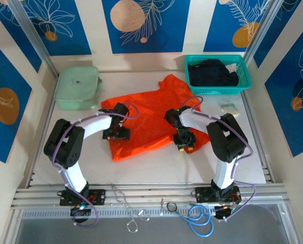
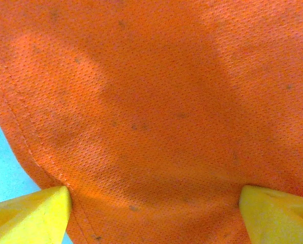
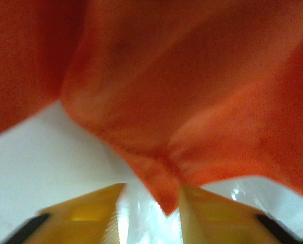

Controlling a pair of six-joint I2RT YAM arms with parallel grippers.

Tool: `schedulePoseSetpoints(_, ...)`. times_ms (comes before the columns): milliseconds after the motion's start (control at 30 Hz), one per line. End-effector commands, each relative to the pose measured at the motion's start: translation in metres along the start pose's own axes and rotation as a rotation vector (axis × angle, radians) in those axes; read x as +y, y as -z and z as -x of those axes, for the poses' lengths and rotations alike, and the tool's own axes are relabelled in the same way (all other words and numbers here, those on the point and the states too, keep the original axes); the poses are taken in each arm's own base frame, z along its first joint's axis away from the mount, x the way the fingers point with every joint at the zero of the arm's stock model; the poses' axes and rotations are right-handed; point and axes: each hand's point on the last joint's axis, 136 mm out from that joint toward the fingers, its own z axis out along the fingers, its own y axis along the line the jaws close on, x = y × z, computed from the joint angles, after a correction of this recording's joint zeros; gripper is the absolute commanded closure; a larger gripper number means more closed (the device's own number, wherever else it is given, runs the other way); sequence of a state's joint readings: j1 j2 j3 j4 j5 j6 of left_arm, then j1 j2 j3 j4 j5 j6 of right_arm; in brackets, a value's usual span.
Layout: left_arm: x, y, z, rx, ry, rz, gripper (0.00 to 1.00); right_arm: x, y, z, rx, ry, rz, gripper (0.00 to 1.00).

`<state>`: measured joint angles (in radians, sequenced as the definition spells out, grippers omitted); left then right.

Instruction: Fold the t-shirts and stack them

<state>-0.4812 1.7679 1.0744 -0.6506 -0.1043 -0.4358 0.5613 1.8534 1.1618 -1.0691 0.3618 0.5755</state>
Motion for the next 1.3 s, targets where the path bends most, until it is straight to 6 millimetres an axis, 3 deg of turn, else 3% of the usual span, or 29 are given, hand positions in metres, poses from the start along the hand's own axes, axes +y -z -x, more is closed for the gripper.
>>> schedulePoseSetpoints(0,0.001,-0.014,-0.004,0.019,-0.023,0.019,0.14,-0.009,-0.003,0.019,-0.034,-0.036,-0.062,0.86)
schedulePoseSetpoints(67,0.003,-0.018,-0.003,0.018,-0.019,0.031,0.14,-0.015,-0.003,0.019,-0.024,-0.034,-0.093,1.00)
schedulePoseSetpoints(133,0.006,-0.020,-0.002,0.019,-0.012,0.048,0.15,-0.026,0.008,0.016,-0.031,-0.016,-0.134,1.00)
schedulePoseSetpoints(333,0.017,-0.021,0.009,0.012,-0.005,0.123,0.19,-0.047,0.071,-0.006,-0.076,0.216,-0.196,1.00)
schedulePoseSetpoints(433,0.021,-0.017,0.018,-0.006,-0.016,0.156,0.19,-0.039,0.088,-0.011,-0.084,0.336,-0.134,1.00)
schedulePoseSetpoints(600,0.027,-0.008,0.031,-0.035,-0.044,0.205,0.19,-0.031,0.096,-0.007,-0.080,0.473,-0.117,1.00)
schedulePoseSetpoints(733,0.034,-0.001,0.037,-0.053,-0.052,0.224,0.19,-0.014,0.123,-0.003,-0.230,0.550,-0.027,1.00)
schedulePoseSetpoints(833,0.035,0.003,0.042,-0.068,-0.048,0.213,0.19,-0.013,0.138,-0.011,-0.321,0.590,-0.015,1.00)
schedulePoseSetpoints(1033,0.034,0.003,0.051,-0.076,-0.063,0.213,0.19,-0.009,0.124,-0.048,-0.360,0.746,-0.004,1.00)
schedulePoseSetpoints(1267,0.034,0.003,0.054,-0.077,-0.076,0.218,0.19,-0.017,0.063,-0.103,-0.218,1.104,-0.141,1.00)
